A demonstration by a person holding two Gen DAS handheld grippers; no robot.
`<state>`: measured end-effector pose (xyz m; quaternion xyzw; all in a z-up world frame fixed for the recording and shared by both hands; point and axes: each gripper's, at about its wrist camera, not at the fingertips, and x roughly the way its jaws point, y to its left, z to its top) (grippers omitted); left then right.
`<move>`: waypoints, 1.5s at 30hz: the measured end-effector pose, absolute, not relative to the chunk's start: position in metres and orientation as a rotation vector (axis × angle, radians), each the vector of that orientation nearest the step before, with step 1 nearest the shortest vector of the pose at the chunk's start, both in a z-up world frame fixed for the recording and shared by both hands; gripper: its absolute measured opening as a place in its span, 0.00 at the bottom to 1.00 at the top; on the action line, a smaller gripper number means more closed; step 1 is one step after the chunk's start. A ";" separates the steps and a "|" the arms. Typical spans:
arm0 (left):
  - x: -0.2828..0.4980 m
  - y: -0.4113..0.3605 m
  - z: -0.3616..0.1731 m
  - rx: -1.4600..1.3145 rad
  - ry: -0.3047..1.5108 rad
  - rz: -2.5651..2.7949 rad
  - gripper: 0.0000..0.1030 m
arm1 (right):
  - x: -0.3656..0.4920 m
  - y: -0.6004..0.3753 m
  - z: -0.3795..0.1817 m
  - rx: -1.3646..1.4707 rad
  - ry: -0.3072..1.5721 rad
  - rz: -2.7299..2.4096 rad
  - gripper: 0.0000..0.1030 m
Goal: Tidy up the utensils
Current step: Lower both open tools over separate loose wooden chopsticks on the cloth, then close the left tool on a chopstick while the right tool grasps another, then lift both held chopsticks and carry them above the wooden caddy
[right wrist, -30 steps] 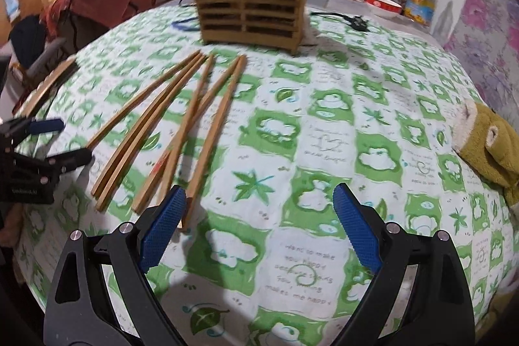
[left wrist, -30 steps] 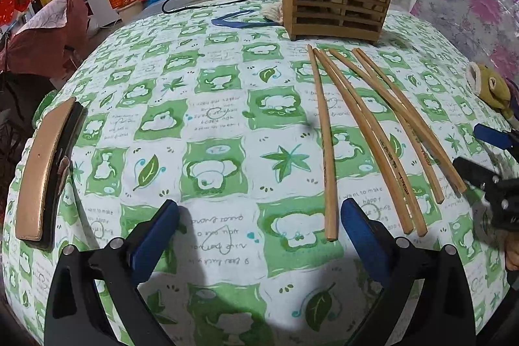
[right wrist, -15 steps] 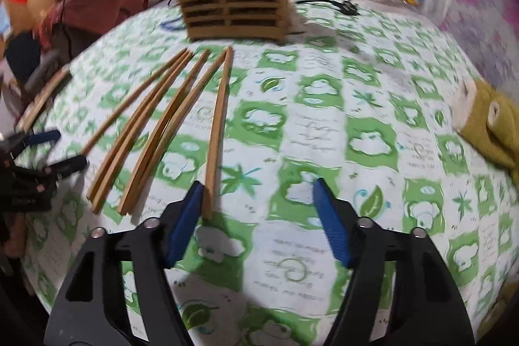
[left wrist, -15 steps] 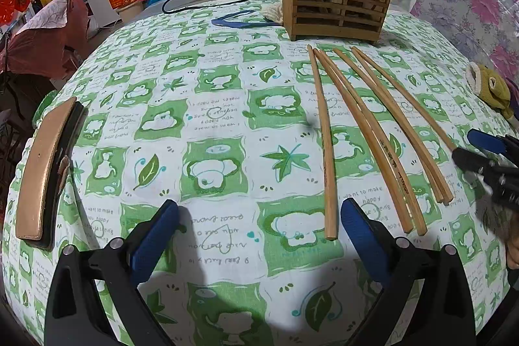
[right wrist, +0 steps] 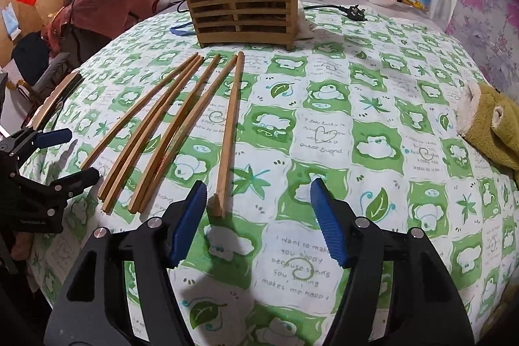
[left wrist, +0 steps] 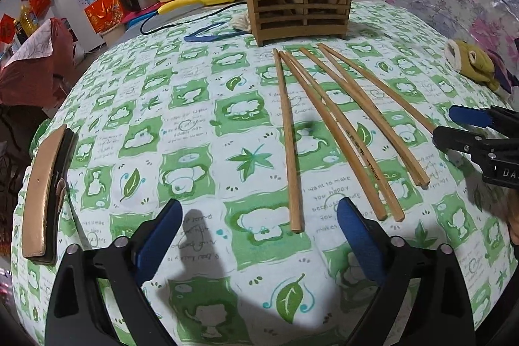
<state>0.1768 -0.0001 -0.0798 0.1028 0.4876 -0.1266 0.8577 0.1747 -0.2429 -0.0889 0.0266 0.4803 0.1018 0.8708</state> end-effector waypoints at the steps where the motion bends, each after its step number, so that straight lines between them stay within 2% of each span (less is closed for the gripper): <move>1: 0.177 0.001 -0.080 0.213 1.025 -0.264 0.90 | 0.175 -0.243 -0.089 0.054 1.005 0.213 0.63; 17: 0.176 0.000 -0.080 0.197 1.023 -0.275 0.81 | 0.171 -0.235 -0.090 0.021 1.014 0.220 0.62; 23: 0.176 0.000 -0.080 0.171 1.026 -0.300 0.72 | 0.171 -0.235 -0.090 0.022 1.015 0.226 0.58; 29: 0.175 -0.003 -0.079 0.163 1.015 -0.305 0.60 | 0.171 -0.234 -0.091 0.020 1.014 0.232 0.55; 33: 0.173 -0.004 -0.078 0.156 1.013 -0.301 0.54 | 0.170 -0.232 -0.091 0.018 1.015 0.240 0.45; 34: 0.173 -0.004 -0.078 0.153 1.011 -0.301 0.51 | 0.170 -0.232 -0.091 0.018 1.015 0.243 0.39; 36: 0.171 -0.005 -0.078 0.152 1.008 -0.303 0.47 | 0.168 -0.231 -0.090 0.021 1.014 0.255 0.17; 38: 0.170 -0.006 -0.078 0.153 1.004 -0.305 0.42 | 0.167 -0.231 -0.090 0.029 1.013 0.268 0.08; 44: 0.169 -0.006 -0.077 0.153 0.994 -0.312 0.26 | 0.167 -0.237 -0.091 0.072 1.019 0.281 0.07; 45: 0.169 -0.006 -0.077 0.150 0.993 -0.312 0.20 | 0.167 -0.237 -0.091 0.071 1.019 0.280 0.07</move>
